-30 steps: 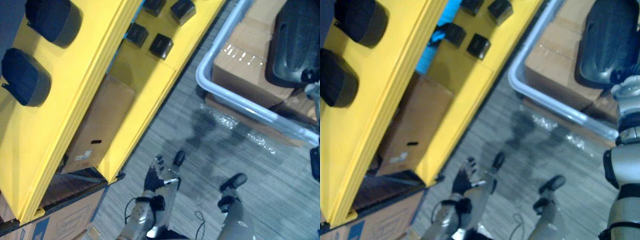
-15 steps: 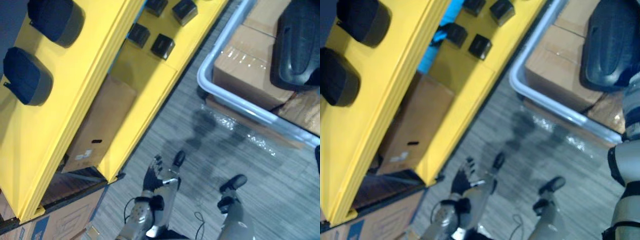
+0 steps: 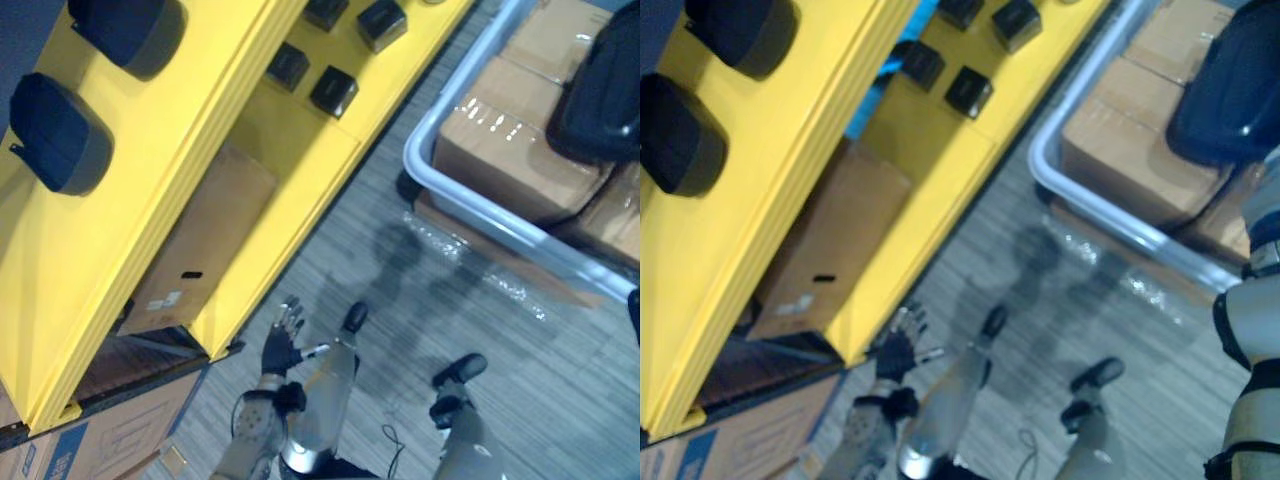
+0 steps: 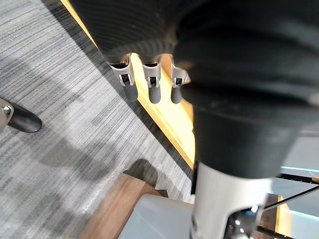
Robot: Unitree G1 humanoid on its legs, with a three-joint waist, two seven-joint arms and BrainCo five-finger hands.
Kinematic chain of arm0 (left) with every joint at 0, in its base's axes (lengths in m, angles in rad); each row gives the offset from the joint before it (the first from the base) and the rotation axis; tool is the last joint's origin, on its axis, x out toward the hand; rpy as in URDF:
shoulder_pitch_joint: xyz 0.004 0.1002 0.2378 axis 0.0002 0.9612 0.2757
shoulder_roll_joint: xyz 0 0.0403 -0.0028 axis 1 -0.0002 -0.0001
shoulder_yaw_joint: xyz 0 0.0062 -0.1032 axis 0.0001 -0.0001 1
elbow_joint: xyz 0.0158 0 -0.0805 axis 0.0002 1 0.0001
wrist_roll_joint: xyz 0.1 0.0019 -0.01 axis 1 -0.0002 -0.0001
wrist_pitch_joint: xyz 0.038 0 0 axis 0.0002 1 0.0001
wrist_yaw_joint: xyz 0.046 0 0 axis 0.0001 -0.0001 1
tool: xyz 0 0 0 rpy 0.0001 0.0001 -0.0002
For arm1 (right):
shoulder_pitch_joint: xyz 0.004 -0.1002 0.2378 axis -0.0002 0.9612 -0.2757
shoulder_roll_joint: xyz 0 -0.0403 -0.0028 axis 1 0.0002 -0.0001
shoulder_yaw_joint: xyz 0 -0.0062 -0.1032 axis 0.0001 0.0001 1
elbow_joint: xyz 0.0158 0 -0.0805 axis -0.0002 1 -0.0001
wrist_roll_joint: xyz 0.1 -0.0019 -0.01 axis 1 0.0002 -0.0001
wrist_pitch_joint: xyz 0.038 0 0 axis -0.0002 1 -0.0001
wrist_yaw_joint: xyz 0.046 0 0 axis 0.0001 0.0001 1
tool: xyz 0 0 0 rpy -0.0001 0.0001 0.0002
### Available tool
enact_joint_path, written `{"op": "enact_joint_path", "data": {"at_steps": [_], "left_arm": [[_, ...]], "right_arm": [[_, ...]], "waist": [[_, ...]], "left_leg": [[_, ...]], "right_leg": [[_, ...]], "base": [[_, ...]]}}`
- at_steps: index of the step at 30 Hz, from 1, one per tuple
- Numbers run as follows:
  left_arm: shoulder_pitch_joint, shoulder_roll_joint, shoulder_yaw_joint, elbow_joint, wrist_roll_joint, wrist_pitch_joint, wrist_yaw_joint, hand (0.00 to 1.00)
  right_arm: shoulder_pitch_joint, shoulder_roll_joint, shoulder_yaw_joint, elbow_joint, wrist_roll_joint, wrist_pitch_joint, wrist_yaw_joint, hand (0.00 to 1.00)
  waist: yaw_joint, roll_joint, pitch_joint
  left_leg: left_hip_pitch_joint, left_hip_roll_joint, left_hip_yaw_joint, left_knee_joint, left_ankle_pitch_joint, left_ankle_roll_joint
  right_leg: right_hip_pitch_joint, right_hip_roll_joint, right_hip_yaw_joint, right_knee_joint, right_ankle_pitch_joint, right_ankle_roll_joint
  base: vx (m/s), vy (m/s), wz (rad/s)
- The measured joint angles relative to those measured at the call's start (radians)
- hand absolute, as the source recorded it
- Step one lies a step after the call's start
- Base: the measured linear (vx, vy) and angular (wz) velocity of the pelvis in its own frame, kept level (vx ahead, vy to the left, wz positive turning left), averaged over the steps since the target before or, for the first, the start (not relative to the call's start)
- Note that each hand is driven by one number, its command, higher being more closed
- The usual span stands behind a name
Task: Walk over and take plastic housings, then place them on the shelf
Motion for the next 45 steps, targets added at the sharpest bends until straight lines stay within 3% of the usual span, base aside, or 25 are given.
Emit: {"op": "enact_joint_path", "data": {"at_steps": [8, 14, 16, 21, 27, 33, 37, 45], "left_arm": [[0.000, 0.036, 0.045, -0.097, 0.009, -0.021, -0.021, 0.00], [-0.068, 0.038, 0.064, -0.176, 0.065, -0.013, -0.016, 0.00], [-0.111, 0.041, 0.061, -0.181, 0.096, 0.007, -0.015, 0.00], [-0.295, 0.080, 0.029, -0.162, 0.114, 0.161, 0.013, 0.00], [-0.524, 0.083, 0.073, -0.008, -0.095, 0.300, 0.012, 0.00], [-0.675, 0.118, 0.110, 0.208, -0.323, 0.401, -0.010, 0.00], [-0.718, 0.121, 0.118, 0.283, -0.460, 0.436, -0.048, 0.00], [-0.782, 0.116, 0.128, 0.315, -0.603, 0.419, -0.077, 0.00]], "right_arm": [[0.008, 0.001, -0.002, -0.091, 0.007, -0.101, -0.070, 1.00], [0.066, 0.012, -0.010, -0.200, 0.004, -0.155, -0.074, 1.00], [0.082, 0.034, -0.010, -0.227, 0.004, -0.161, -0.075, 1.00], [0.145, 0.113, -0.016, -0.326, -0.020, -0.202, -0.101, 1.00], [0.225, 0.205, -0.094, -0.504, -0.099, -0.268, -0.164, 1.00], [0.322, 0.262, -0.127, -0.634, -0.171, -0.305, -0.168, 1.00], [0.372, 0.294, -0.130, -0.683, -0.214, -0.343, -0.168, 1.00], [0.406, 0.348, -0.129, -0.699, -0.275, -0.379, -0.163, 1.00]], "waist": [[-0.050, -0.051, 0.035], [-0.088, -0.068, 0.044], [-0.102, -0.077, 0.048], [-0.138, -0.125, 0.052], [-0.207, -0.199, 0.046], [-0.253, -0.239, 0.040], [-0.271, -0.262, 0.027], [-0.289, -0.267, 0.024]], "left_leg": [[0.023, 0.009, 0.032, -0.002, 0.000, 0.000], [0.044, 0.023, 0.058, -0.006, 0.000, 0.000], [0.045, 0.028, 0.068, -0.013, 0.002, -0.003], [0.062, 0.047, 0.109, -0.021, 0.004, -0.007], [0.092, 0.057, 0.167, -0.021, 0.002, -0.009], [0.134, 0.067, 0.211, -0.020, -0.005, -0.012], [0.140, 0.070, 0.224, -0.018, -0.007, -0.014], [0.152, 0.066, 0.239, -0.017, -0.007, -0.014]], "right_leg": [[0.018, 0.017, 0.028, -0.040, 0.030, -0.004], [0.049, 0.043, 0.045, -0.099, 0.067, -0.009], [0.049, 0.051, 0.050, -0.114, 0.080, -0.013], [0.050, 0.077, 0.092, -0.153, 0.113, -0.023], [0.051, 0.086, 0.148, -0.171, 0.136, -0.023], [0.071, 0.095, 0.187, -0.177, 0.146, -0.020], [0.075, 0.105, 0.204, -0.190, 0.155, -0.023], [0.083, 0.100, 0.212, -0.189, 0.162, -0.021]], "base": [[-0.03, -0.003, -0.10], [-0.04, -0.003, -0.12], [-0.06, -0.001, -0.16], [-0.02, 0.006, -0.23], [0.00, 0.042, -0.25], [-0.01, 0.052, -0.20], [-0.01, 0.031, -0.13], [0.01, 0.045, -0.03]]}}
